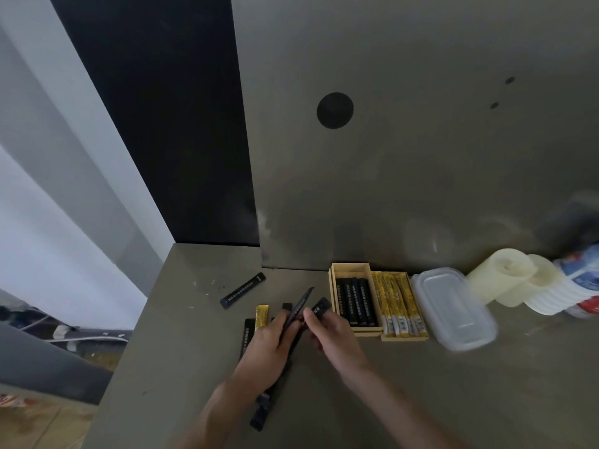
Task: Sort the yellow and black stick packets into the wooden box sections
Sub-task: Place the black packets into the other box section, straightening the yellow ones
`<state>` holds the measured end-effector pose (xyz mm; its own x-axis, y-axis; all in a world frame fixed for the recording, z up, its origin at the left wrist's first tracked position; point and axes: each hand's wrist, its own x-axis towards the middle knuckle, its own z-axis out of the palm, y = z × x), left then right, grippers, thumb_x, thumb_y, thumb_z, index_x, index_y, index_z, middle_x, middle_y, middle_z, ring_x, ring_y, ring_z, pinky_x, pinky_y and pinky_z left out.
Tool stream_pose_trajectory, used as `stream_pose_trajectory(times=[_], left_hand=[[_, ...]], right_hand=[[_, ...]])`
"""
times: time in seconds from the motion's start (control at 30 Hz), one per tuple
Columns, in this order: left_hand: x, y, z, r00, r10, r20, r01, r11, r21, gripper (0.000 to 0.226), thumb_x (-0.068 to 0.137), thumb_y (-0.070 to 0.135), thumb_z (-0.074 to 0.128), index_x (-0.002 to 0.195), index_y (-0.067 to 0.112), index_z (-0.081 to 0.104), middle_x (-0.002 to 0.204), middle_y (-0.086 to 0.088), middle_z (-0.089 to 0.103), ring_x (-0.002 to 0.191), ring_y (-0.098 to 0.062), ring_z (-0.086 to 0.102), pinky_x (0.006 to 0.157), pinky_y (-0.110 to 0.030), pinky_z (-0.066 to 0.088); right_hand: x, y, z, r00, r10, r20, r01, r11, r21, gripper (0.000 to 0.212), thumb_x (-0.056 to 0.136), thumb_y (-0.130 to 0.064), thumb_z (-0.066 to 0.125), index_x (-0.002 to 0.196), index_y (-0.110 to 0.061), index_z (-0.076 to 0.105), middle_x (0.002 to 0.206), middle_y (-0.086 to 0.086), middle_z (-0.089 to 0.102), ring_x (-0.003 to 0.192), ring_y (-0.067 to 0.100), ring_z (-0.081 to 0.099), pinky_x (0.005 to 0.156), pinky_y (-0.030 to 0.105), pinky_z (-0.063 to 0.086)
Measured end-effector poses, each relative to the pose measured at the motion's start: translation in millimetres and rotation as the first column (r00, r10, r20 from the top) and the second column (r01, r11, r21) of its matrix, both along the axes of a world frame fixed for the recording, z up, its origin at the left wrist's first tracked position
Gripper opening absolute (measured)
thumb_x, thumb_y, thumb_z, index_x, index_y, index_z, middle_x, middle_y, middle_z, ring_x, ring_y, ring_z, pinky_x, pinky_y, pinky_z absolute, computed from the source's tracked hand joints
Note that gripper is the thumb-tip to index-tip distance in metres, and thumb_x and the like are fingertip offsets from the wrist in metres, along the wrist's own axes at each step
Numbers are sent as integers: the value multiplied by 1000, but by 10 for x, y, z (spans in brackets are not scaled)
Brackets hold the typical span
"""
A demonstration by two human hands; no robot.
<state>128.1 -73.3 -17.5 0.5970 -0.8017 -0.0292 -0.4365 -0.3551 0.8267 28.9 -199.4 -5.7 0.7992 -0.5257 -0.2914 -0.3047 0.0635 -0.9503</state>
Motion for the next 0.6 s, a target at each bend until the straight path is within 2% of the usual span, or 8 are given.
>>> stream_pose_trajectory(times=[0.1, 0.17, 0.23, 0.3, 0.37, 0.43, 0.5, 0.6], left_hand=[[35, 51, -52, 985, -85, 148, 67, 990, 123, 19, 106, 38, 36, 114, 27, 50, 81, 12, 59, 64, -4, 58, 59, -19, 47], [37, 73, -63, 945, -134, 297, 84, 981, 176, 26, 106, 40, 32, 123, 28, 46, 85, 14, 55, 63, -2, 53, 58, -16, 44], [52, 74, -54, 923, -142, 358, 77, 979, 190, 29, 105, 42, 32, 127, 29, 45, 88, 15, 52, 63, 0, 50, 56, -14, 39], [79, 63, -57, 947, -116, 298, 64, 982, 177, 28, 103, 44, 40, 127, 30, 47, 89, 15, 55, 67, -1, 53, 59, -14, 40], [90, 65, -84, 985, -59, 160, 37, 990, 133, 25, 100, 40, 50, 124, 31, 51, 88, 14, 59, 70, -2, 59, 60, -14, 44], [97, 76, -91, 1000, 29, -2, -29, 995, 91, 17, 98, 32, 57, 115, 32, 56, 81, 9, 62, 66, -1, 61, 57, -17, 49], [128, 113, -143, 983, 123, -138, -113, 990, 83, 9, 98, 28, 59, 107, 29, 60, 76, 3, 62, 58, -5, 61, 51, -20, 51], [209, 169, -257, 956, 239, -171, -230, 971, 71, 8, 100, 26, 57, 99, 29, 65, 76, 3, 66, 58, -6, 62, 57, -29, 55]], right_hand=[[-24, -44, -6, 999, -25, 24, 26, 1000, -2, 40, 92, -48, 62, 92, -9, 67, 66, -7, 58, 60, 7, 53, 55, 20, 42], [-34, -59, -1, 999, -4, 44, 6, 999, -31, 43, 94, -47, 62, 100, -5, 67, 65, -7, 56, 58, 6, 51, 52, 20, 40], [-41, -72, -18, 999, -11, 53, 12, 1000, -27, 43, 95, -45, 62, 103, -3, 67, 64, -5, 56, 56, 9, 50, 51, 21, 39], [-42, -89, -33, 998, -42, 56, 41, 999, 13, 41, 96, -40, 62, 104, -1, 66, 65, -4, 56, 57, 11, 50, 51, 24, 40], [-49, -115, -45, 996, -69, 63, 66, 997, 47, 40, 97, -37, 60, 105, 2, 65, 66, -7, 57, 59, 11, 51, 54, 24, 41], [-56, -157, -32, 992, -102, 72, 97, 993, 73, 41, 97, -38, 59, 100, 3, 63, 67, -5, 57, 60, 11, 51, 57, 24, 42], [-65, -214, -23, 986, -153, 73, 145, 983, 109, 35, 96, -39, 60, 92, -4, 62, 67, -4, 56, 60, 12, 51, 58, 25, 42], [-91, -299, -26, 972, -227, 59, 211, 957, 198, 28, 95, -39, 61, 91, -11, 61, 67, -3, 56, 60, 10, 51, 59, 27, 42]])
